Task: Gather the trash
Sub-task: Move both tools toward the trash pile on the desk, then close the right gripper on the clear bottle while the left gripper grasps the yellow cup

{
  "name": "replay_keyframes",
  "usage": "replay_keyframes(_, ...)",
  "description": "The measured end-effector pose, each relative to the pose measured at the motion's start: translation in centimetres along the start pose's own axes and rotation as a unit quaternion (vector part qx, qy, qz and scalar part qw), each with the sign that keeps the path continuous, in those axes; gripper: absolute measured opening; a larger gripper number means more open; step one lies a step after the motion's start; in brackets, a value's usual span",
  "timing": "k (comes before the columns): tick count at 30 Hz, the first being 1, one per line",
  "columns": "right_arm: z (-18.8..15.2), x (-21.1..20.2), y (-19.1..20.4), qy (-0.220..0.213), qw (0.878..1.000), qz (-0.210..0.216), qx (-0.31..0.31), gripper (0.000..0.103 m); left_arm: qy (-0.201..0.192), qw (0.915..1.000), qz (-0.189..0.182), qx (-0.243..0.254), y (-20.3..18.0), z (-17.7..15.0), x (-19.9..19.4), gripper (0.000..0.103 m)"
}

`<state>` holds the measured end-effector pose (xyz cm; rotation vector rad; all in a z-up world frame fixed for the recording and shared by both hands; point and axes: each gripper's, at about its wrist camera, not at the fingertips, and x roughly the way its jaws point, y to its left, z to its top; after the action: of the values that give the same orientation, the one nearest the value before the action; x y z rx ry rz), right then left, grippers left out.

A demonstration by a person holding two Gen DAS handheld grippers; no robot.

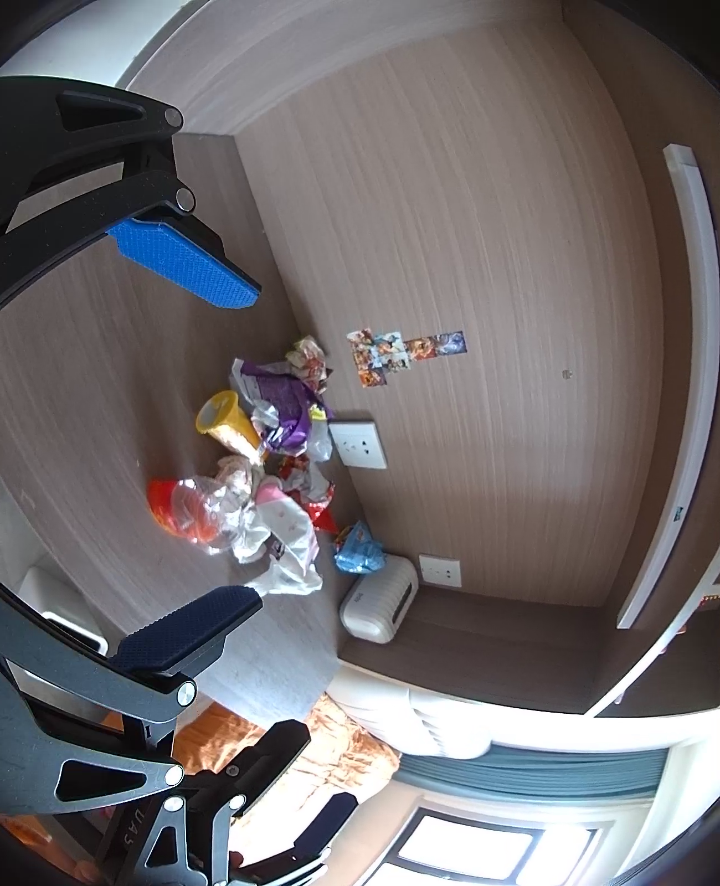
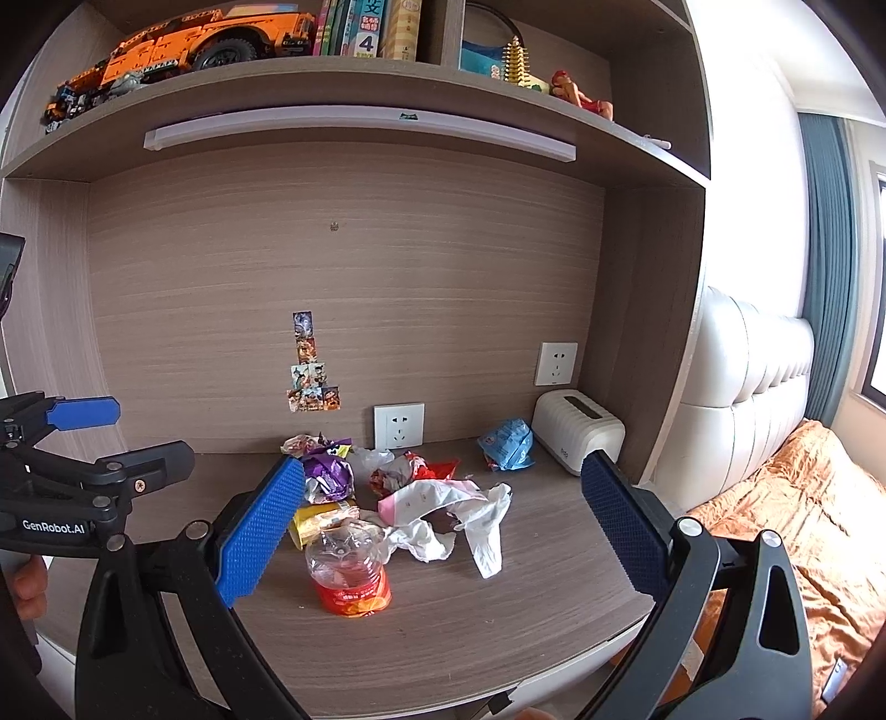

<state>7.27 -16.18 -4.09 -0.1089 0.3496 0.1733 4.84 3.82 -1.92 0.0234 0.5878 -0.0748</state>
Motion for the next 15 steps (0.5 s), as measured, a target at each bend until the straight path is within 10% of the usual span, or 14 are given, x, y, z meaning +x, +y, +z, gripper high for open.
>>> replay_keyframes(15,-2.8,5.6,3.2,0.068,0.998,0.01,0.004,0.1,0.028,0.9986,-0.022,0.04,3.7,-1.6,7.2,0.098)
